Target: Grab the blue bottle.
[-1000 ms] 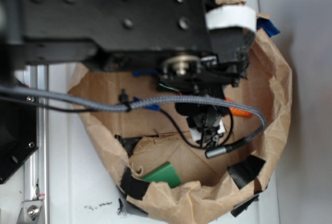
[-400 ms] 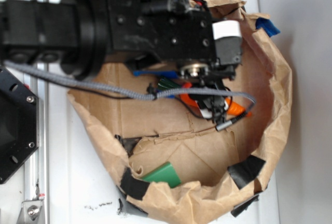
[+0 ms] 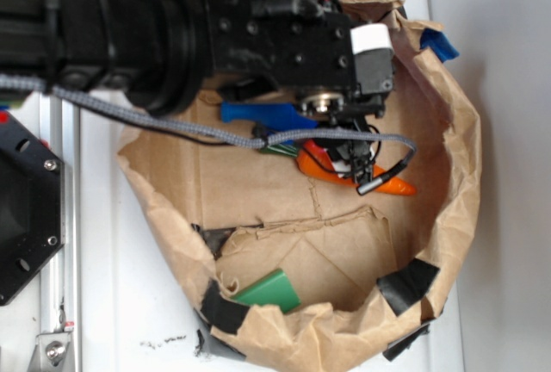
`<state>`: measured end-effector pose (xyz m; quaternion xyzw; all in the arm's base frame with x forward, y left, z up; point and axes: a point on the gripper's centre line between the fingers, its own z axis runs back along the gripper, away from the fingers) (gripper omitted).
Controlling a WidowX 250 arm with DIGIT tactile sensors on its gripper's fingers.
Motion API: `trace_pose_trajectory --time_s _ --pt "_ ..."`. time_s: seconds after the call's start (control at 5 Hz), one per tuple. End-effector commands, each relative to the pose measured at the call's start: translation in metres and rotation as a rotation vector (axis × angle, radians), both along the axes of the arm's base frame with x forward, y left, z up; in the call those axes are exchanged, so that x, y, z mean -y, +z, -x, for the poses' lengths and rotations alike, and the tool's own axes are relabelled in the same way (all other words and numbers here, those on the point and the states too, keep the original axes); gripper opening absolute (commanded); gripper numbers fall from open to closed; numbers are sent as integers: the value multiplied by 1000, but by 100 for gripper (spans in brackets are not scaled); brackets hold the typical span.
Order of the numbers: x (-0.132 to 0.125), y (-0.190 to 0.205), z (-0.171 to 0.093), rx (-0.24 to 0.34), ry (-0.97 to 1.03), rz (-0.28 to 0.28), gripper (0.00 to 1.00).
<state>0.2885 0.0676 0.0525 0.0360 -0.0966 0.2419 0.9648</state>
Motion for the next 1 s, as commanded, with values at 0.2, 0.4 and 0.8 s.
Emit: trace_pose_trajectory --time_s 0.2,0.4,0.8 --pt "-12 47 0 102 26 47 100" --pt "-16 42 -3 97 49 32 100" --pt "-12 13 -5 39 22 -13 100"
